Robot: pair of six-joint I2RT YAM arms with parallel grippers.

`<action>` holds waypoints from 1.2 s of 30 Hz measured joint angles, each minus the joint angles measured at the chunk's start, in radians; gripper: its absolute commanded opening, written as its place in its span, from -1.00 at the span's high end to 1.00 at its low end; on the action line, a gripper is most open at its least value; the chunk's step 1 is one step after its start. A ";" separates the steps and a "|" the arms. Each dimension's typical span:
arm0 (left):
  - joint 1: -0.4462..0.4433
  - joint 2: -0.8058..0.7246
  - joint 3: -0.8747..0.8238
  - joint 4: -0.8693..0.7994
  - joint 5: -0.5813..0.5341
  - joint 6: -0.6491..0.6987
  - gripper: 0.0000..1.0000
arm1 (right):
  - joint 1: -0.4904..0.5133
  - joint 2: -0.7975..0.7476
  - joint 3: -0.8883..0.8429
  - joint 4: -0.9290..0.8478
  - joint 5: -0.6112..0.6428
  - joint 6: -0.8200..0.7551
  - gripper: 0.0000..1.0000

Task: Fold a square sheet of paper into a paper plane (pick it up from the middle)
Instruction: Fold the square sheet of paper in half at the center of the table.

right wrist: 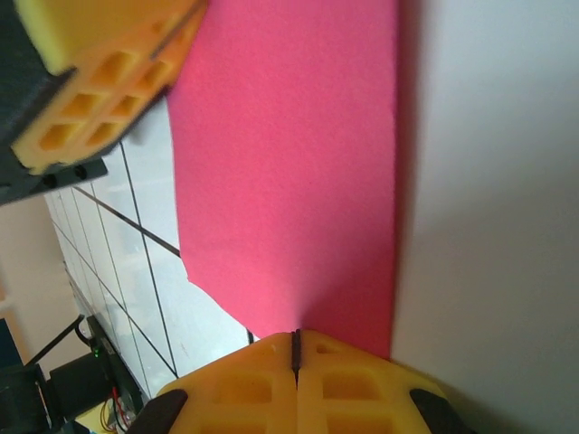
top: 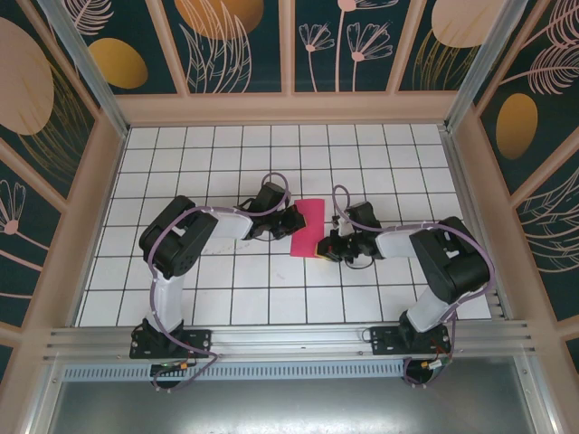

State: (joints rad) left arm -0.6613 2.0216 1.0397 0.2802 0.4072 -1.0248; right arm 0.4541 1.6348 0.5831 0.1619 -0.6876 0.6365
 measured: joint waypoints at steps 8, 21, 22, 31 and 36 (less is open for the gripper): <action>0.000 0.000 0.000 0.000 0.000 0.002 0.94 | -0.056 0.031 0.123 0.040 0.003 -0.002 0.92; 0.000 0.000 0.001 -0.002 -0.001 0.003 0.94 | -0.071 0.098 0.095 0.064 0.021 0.010 0.91; 0.000 0.000 0.001 -0.003 -0.001 0.003 0.94 | -0.076 0.094 0.102 0.062 0.014 0.014 0.91; 0.000 0.000 0.002 -0.004 -0.003 0.003 0.94 | -0.121 0.152 0.216 0.082 0.006 0.016 0.91; 0.000 0.000 0.002 -0.004 -0.004 0.003 0.94 | -0.122 0.192 0.163 0.103 0.009 0.028 0.91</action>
State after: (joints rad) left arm -0.6613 2.0216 1.0416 0.2760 0.4034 -1.0218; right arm 0.3321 1.8263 0.7460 0.2646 -0.6788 0.6647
